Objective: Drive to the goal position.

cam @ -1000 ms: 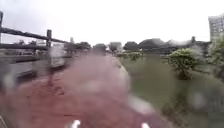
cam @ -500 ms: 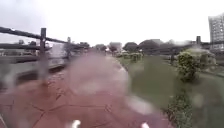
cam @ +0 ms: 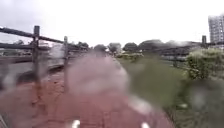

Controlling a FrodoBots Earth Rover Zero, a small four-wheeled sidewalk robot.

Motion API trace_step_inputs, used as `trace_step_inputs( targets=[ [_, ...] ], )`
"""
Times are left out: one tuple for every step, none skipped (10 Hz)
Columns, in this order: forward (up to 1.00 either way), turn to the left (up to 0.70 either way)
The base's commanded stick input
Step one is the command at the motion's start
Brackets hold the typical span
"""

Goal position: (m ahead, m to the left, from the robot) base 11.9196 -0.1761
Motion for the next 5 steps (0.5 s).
trace_step_inputs(
  targets=[
    [0.70,0.02],
    [0.70,0.11],
    [0.70,0.20],
    [0.70,0.24],
    [0.70,0.05]
  ],
)
